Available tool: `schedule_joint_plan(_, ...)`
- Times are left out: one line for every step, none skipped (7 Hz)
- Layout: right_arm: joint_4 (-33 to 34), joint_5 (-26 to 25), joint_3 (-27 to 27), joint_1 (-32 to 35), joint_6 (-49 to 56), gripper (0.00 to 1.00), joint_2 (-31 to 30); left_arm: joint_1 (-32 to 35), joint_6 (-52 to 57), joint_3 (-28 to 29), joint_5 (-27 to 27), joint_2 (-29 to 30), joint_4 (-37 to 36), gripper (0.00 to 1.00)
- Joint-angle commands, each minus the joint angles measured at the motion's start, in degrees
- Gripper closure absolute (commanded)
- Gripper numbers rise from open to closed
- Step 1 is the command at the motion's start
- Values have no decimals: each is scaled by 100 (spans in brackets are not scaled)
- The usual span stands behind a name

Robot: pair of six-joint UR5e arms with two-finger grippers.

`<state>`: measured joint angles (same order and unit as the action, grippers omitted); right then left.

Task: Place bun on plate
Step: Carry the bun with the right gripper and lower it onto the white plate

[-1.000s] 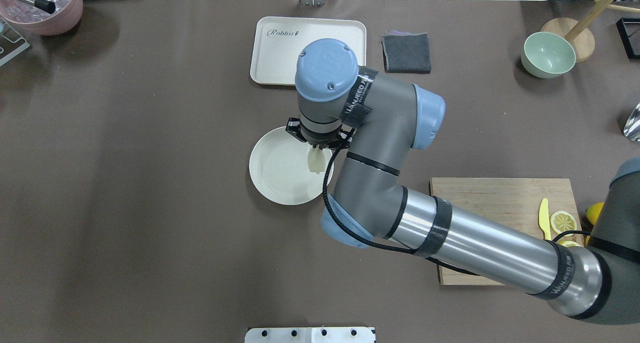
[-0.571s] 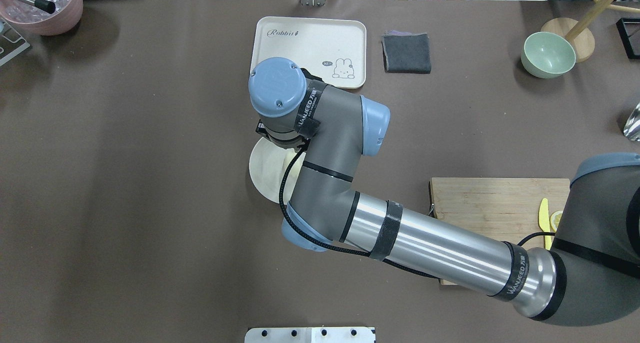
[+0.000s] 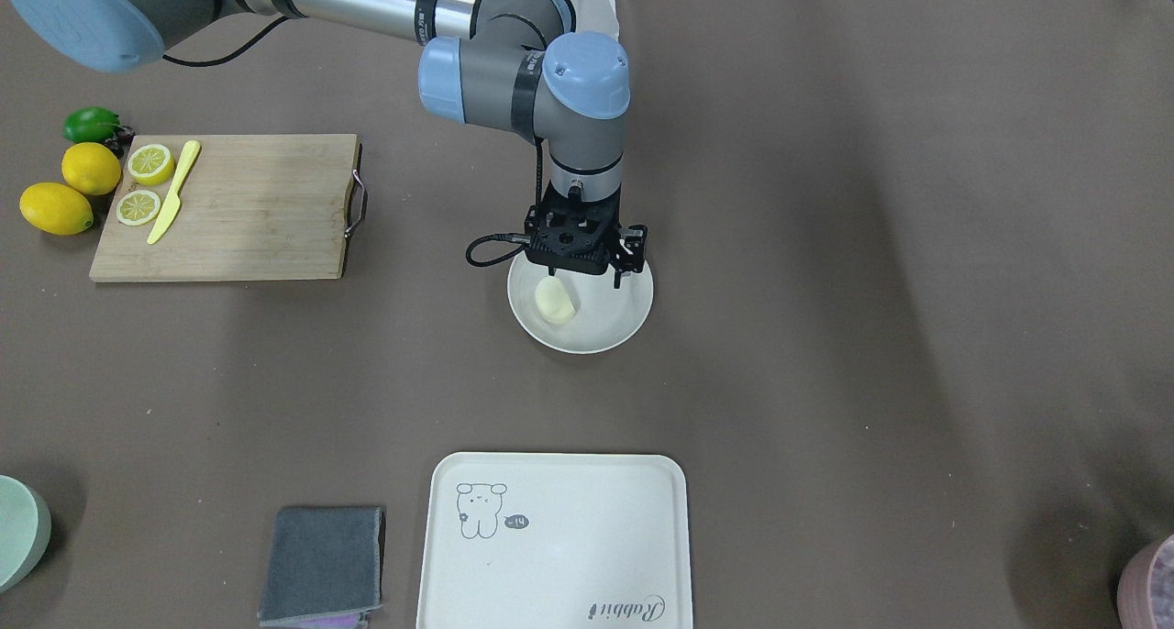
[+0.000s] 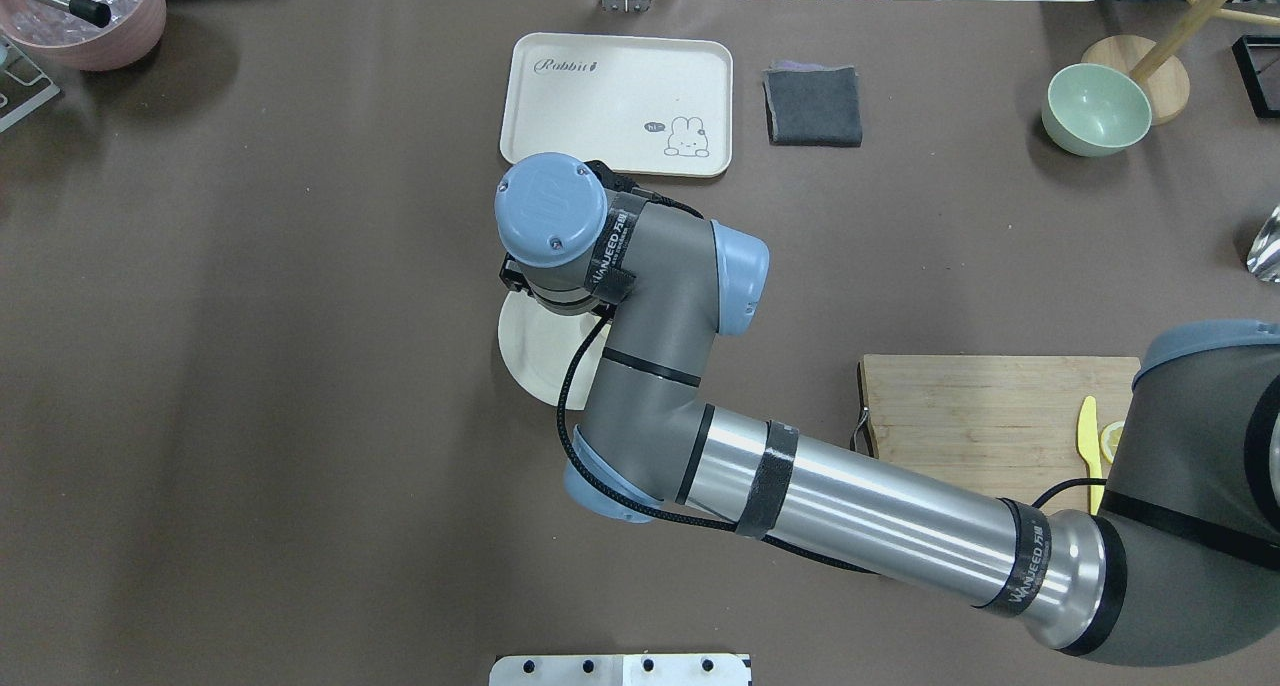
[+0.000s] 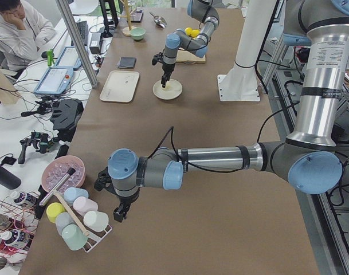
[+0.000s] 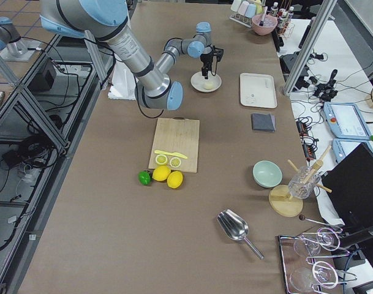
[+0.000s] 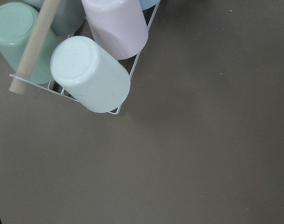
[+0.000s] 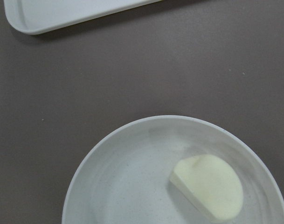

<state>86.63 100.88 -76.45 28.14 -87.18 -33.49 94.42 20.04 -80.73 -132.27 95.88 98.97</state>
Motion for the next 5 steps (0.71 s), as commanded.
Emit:
schedule_joint_plan(56,457,-403,365,270,0,-287,6,9,13,9,-16,-35,2)
schedule_joint_plan(126,764,-771,715,707,0,-681,6,-113,48,17,-86,-79,2)
schedule_joint_plan(326,1071,-888,1154,1285,0,-894,15,-680,-204,9,-235,-88,2)
schedule_joint_plan(398,1327,-906,1541,1761,0,-1079,-37,-1547,-572,9,-323,-358,2)
schedule_joint_plan(407,1564,-1211,1858,2210,0,-1481,-90,-1825,-819,-244,-298,-856,2)
